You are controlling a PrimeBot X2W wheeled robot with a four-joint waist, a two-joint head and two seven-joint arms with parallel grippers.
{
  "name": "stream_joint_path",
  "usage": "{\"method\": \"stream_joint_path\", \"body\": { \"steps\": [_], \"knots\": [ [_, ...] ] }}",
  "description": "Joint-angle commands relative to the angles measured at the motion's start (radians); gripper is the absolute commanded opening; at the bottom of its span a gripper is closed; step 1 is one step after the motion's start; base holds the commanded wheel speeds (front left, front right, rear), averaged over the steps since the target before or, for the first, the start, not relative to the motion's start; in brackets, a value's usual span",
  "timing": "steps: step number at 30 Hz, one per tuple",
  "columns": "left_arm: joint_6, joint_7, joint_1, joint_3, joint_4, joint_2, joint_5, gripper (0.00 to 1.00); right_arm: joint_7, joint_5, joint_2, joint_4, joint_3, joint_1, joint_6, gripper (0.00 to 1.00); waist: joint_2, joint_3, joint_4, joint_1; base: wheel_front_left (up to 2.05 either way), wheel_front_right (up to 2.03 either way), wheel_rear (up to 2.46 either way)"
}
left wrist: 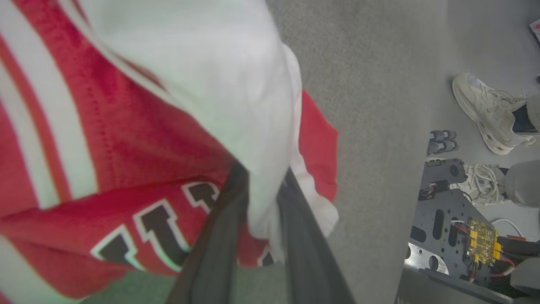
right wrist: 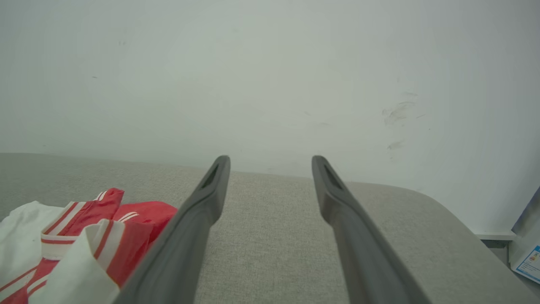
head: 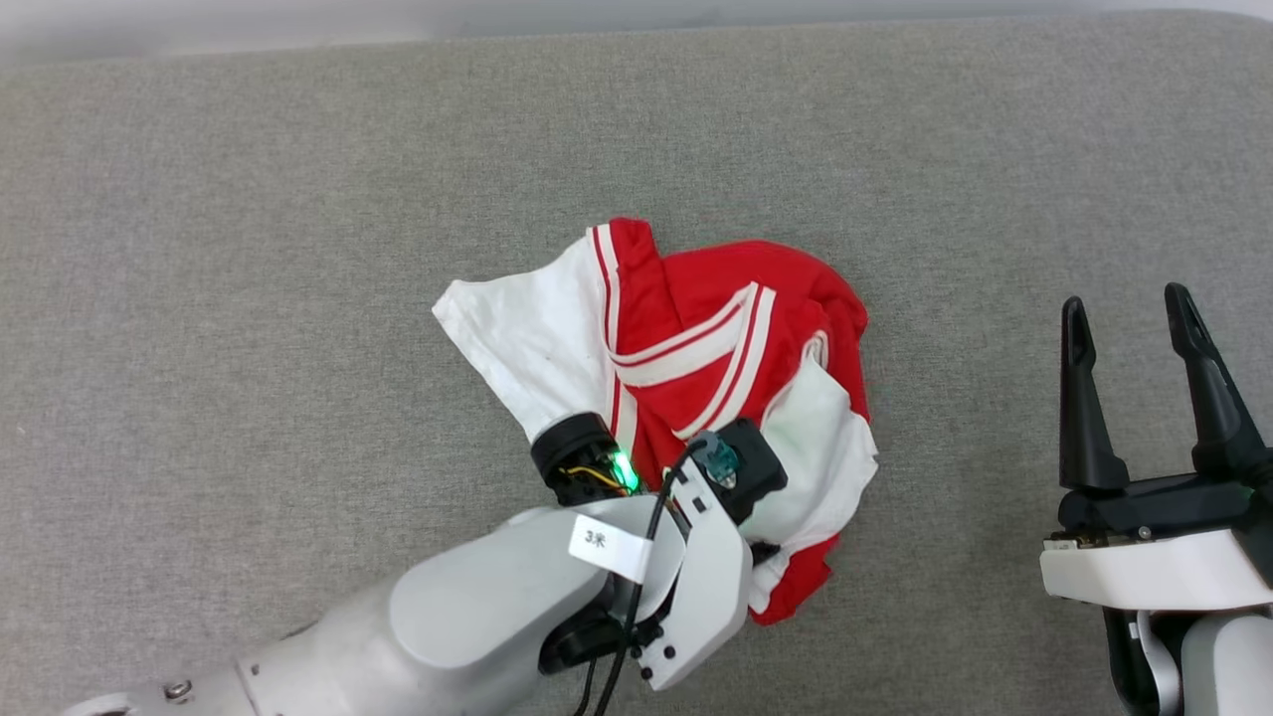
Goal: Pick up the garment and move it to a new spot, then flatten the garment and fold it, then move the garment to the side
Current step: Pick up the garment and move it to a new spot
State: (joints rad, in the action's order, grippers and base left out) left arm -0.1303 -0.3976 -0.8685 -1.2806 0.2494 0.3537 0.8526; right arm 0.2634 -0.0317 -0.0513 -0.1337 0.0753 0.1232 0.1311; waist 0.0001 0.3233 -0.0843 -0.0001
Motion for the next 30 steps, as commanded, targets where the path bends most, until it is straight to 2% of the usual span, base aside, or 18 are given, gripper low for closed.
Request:
{"method": "stream_joint_path", "body": {
  "steps": [1,2,3,4,5,9,11,14,18,22,26,30],
  "knots": [
    [0.002,0.000,0.019,0.000,0.007,-0.012,-0.005,0.00,0.002,-0.008,0.002,0.003,-0.001,0.013,-0.001,1.00,-0.0001,-0.001,-0.001,0.0001,0.00,0.00,0.00],
    [0.002,0.012,0.018,0.000,0.015,-0.014,-0.016,0.00,0.002,-0.008,0.002,0.004,0.000,0.013,-0.001,1.00,-0.0001,-0.002,-0.001,0.0001,0.00,0.00,0.00],
    [0.003,0.033,0.015,-0.001,0.026,-0.018,-0.021,0.37,0.002,-0.008,0.002,0.007,0.002,0.011,-0.001,1.00,-0.0001,-0.006,0.001,0.0001,0.00,0.00,0.00],
    [0.003,0.053,0.011,0.000,0.034,-0.025,-0.026,1.00,0.002,-0.007,0.002,0.009,0.003,0.007,-0.001,1.00,-0.0001,-0.011,0.003,0.0001,0.00,0.00,0.00],
    [0.003,0.080,0.005,0.000,0.041,-0.031,-0.033,1.00,0.002,-0.007,0.002,0.010,0.005,0.001,-0.001,1.00,-0.0001,-0.019,0.005,0.0001,0.00,0.00,0.00],
    [0.003,0.303,-0.025,0.021,0.079,-0.038,-0.055,1.00,0.002,0.000,0.002,0.025,0.011,-0.040,-0.001,1.00,-0.0001,-0.076,0.022,0.0001,0.00,0.00,0.00],
    [0.016,0.400,-0.005,0.048,0.095,-0.039,-0.071,1.00,0.002,-0.001,0.002,0.031,0.012,-0.057,-0.001,1.00,-0.0001,-0.104,0.030,0.0001,0.00,0.00,0.00],
    [0.067,0.514,0.024,0.087,0.104,-0.032,-0.088,1.00,0.002,-0.003,0.002,0.041,0.012,-0.082,-0.001,1.00,-0.0001,-0.142,0.043,0.0001,0.00,0.00,0.00],
    [0.177,0.626,0.064,0.148,0.102,0.001,-0.128,1.00,0.002,-0.006,0.002,0.054,0.011,-0.112,-0.001,1.00,-0.0001,-0.184,0.064,0.0001,0.00,0.00,0.00],
    [0.291,0.661,0.131,0.242,0.072,0.040,-0.173,1.00,0.002,-0.008,0.002,0.061,0.010,-0.133,-0.001,1.00,-0.0001,-0.217,0.085,0.0001,0.00,0.00,0.00],
    [0.388,0.663,0.237,0.392,-0.027,0.065,-0.253,1.00,0.002,-0.010,0.002,0.064,0.017,-0.153,-0.001,1.00,-0.0001,-0.245,0.107,0.0001,0.00,0.00,0.00],
    [0.457,0.663,0.364,0.556,-0.118,0.073,-0.334,1.00,0.002,-0.011,0.002,0.070,0.015,-0.169,-0.001,1.00,-0.0001,-0.270,0.120,0.0001,0.00,0.00,0.00]
  ]
}}
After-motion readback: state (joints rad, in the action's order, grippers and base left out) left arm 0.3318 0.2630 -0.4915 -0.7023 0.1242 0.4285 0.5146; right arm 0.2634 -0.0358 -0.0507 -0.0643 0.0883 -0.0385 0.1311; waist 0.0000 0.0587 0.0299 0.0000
